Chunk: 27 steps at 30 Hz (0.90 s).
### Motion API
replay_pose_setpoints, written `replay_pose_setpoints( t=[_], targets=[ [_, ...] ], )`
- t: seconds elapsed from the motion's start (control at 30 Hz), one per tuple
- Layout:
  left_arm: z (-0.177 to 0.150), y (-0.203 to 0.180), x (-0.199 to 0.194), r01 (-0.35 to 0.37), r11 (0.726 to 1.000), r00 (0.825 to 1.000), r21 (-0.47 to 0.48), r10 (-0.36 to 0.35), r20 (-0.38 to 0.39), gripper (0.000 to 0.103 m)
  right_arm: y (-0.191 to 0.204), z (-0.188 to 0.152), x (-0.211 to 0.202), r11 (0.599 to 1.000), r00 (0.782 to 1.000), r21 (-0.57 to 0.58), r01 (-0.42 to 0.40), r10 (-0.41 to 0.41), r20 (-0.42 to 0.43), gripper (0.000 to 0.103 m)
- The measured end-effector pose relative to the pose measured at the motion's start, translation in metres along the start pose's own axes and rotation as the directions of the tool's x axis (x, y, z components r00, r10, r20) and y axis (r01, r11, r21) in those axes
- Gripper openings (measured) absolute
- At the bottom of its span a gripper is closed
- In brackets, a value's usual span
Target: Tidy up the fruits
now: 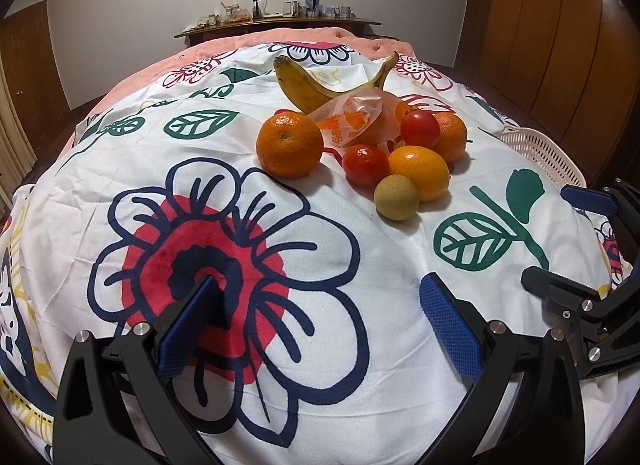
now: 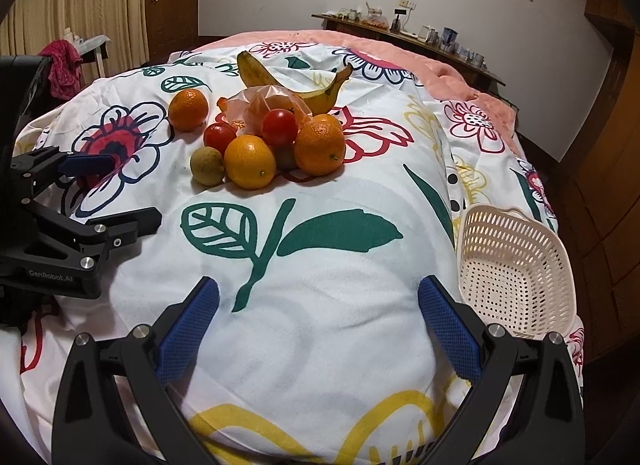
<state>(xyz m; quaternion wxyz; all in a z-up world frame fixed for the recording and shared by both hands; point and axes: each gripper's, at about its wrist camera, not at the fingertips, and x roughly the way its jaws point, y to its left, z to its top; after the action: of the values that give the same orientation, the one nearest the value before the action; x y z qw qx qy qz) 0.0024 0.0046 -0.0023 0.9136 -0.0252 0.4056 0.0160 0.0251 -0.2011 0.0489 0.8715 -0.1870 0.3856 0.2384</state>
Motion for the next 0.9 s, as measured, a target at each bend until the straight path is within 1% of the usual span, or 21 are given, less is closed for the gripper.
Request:
replay_pose_setpoints(
  t=[0.17,0.3,0.47,0.6,0.8,0.9],
  targets=[
    [0.002,-0.001,-0.004,-0.012,1.0,1.0,0.007,0.012,0.005,0.101,-0.004,0.001,-0.008,0.999,0.999,-0.009,-0.031,0.032,0.008,0.098],
    [0.006,-0.002,-0.01,-0.041,0.999,0.999,0.011,0.041,0.02,0.101,-0.001,0.004,-0.027,0.999,0.997,-0.054,-0.004,0.008,0.079,0.098],
    [0.01,-0.001,-0.018,-0.068,0.998,0.997,0.01,0.068,0.046,0.101,-0.002,0.012,-0.047,0.998,0.99,-0.067,0.005,0.005,0.143,0.098],
    [0.013,-0.001,-0.023,-0.087,0.996,0.994,0.016,0.086,0.063,0.101,-0.003,0.02,-0.051,0.999,0.986,-0.043,-0.01,0.017,0.168,0.098],
    [0.019,0.0,-0.032,-0.114,0.993,0.989,0.021,0.111,0.095,0.101,0.0,0.029,-0.042,0.999,0.984,0.004,-0.044,0.042,0.175,0.098],
    [0.023,0.003,-0.035,-0.12,0.993,0.988,0.014,0.118,0.103,0.101,-0.002,0.032,-0.036,0.998,0.985,0.04,-0.058,0.05,0.164,0.098]
  ],
)
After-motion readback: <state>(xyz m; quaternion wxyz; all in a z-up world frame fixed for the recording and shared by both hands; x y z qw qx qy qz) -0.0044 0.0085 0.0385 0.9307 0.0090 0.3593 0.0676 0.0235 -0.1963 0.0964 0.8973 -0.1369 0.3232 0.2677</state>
